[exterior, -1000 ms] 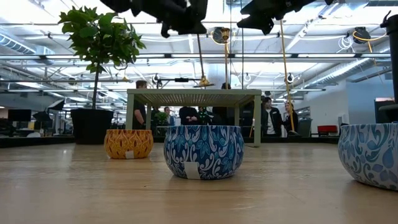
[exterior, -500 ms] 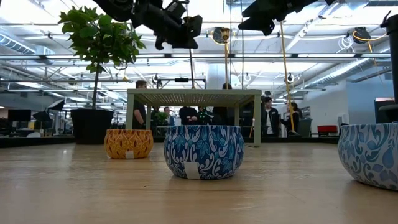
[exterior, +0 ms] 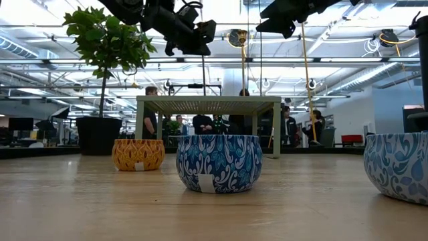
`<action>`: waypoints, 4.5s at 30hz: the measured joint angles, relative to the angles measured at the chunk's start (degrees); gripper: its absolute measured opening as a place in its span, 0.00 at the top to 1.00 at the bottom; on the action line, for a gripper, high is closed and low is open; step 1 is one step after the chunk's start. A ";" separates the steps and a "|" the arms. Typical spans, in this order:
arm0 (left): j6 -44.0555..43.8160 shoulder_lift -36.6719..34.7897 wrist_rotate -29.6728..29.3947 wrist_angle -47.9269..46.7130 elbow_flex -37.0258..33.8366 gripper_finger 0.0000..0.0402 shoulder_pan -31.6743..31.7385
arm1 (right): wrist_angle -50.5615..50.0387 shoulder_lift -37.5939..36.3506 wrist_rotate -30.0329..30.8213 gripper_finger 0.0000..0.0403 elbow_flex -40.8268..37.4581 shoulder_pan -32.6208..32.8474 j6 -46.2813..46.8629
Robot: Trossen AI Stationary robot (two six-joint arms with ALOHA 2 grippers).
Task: Pick & Place candle stick holders
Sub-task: Put the left gold candle holder on the shelf, then put the gold candle holder on the shelf
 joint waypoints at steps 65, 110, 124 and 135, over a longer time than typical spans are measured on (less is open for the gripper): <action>9.99 -6.56 -0.53 -17.43 -0.07 0.79 -4.51 | -23.88 -11.72 -0.17 0.43 -0.02 9.49 -0.27; 7.21 -17.53 15.09 -33.62 0.09 0.61 -22.73 | 39.46 -16.61 -10.92 0.47 -51.30 47.64 21.56; 7.11 -16.24 13.93 -33.85 -0.07 0.49 -22.73 | 53.09 -4.27 -5.58 0.49 -51.25 54.88 15.12; 5.59 -16.24 13.94 -33.86 -0.07 0.55 -22.73 | 67.48 9.21 -3.89 0.56 -51.21 55.49 13.38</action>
